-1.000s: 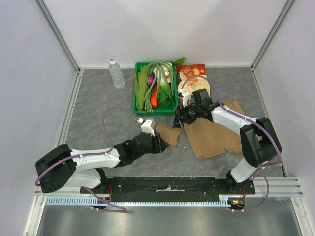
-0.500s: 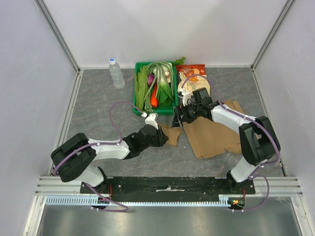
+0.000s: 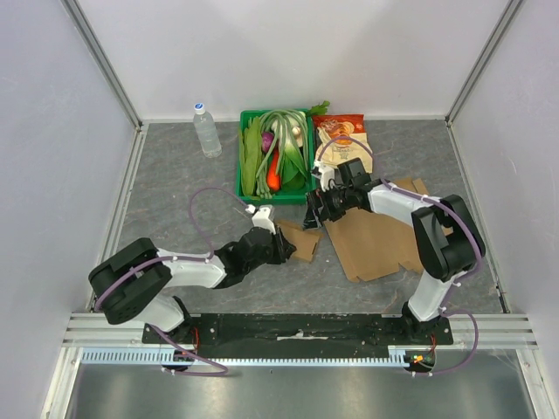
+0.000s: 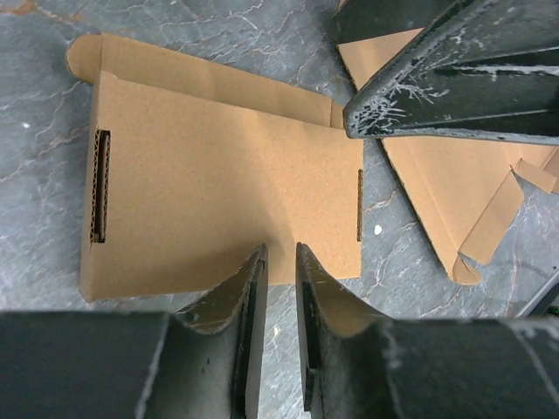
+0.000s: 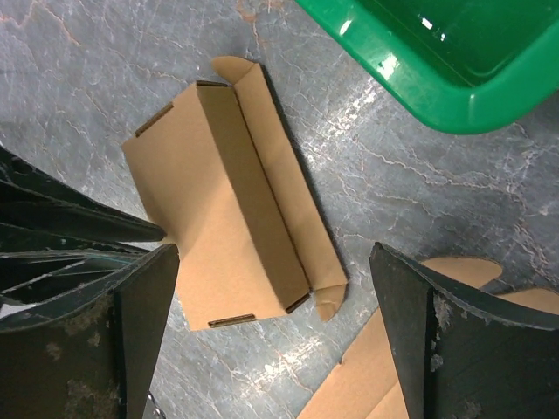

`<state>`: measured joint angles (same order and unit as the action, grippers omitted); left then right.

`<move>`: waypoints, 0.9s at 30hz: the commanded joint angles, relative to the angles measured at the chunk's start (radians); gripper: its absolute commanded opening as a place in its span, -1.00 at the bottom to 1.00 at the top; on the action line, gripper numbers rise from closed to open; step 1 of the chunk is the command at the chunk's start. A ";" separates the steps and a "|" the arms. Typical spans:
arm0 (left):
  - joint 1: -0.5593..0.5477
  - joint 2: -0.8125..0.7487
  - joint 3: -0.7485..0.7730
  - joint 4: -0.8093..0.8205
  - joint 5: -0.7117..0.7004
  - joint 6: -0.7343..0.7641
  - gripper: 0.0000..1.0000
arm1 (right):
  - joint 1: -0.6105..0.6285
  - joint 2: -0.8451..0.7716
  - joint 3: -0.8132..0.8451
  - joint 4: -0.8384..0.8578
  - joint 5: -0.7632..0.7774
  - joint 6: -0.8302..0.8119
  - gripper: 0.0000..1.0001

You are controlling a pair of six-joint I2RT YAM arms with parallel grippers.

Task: Fold the paper box

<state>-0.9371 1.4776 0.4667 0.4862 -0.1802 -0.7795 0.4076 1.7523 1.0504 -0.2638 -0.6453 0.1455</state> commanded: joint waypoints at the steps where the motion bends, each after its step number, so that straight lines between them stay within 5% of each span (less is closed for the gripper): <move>1: 0.001 -0.040 -0.068 -0.018 -0.010 -0.029 -0.48 | -0.006 0.038 0.040 0.032 -0.059 -0.027 0.96; 6: 0.001 -0.066 -0.105 0.011 0.011 -0.037 -0.47 | -0.001 0.047 0.020 0.044 -0.093 -0.018 0.94; 15: 0.000 -0.224 -0.024 -0.083 0.050 0.046 -0.08 | -0.003 0.006 0.005 0.046 -0.070 -0.009 0.92; 27: 0.001 -0.183 -0.026 -0.073 0.028 0.031 -0.46 | -0.001 -0.019 0.007 0.043 -0.062 -0.004 0.91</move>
<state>-0.9379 1.2705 0.4351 0.4038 -0.1284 -0.7643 0.4084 1.7779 1.0527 -0.2455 -0.7006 0.1394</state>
